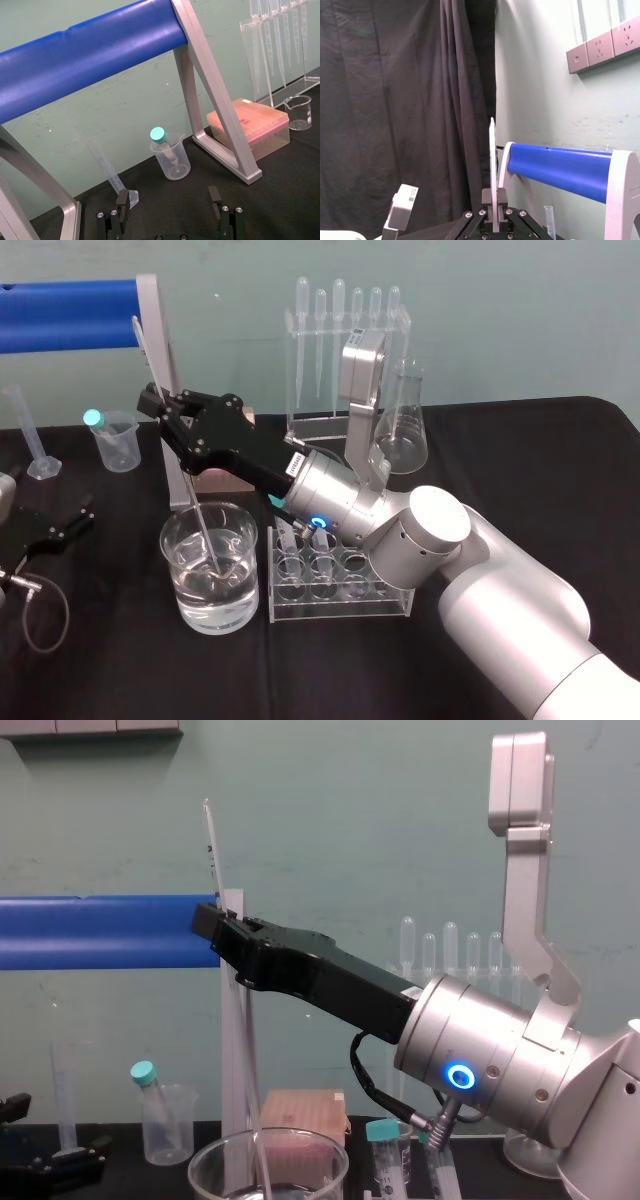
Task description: Hold the thermometer with one hand and immerse one end into the beaker, then reinsert it into the test tube rack.
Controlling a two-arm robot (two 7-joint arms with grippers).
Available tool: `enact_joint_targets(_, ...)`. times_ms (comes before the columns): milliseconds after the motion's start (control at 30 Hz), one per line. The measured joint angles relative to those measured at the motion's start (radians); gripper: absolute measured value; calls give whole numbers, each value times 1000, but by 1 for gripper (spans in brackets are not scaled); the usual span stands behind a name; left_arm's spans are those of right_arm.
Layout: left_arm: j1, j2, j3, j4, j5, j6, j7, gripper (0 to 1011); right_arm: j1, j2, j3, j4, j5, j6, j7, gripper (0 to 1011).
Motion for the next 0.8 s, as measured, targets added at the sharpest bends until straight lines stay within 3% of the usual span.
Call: enact_joint_targets(800, 0, 0, 0, 0, 0, 0, 0, 1008, 0, 0, 0, 0, 0, 0, 0, 53)
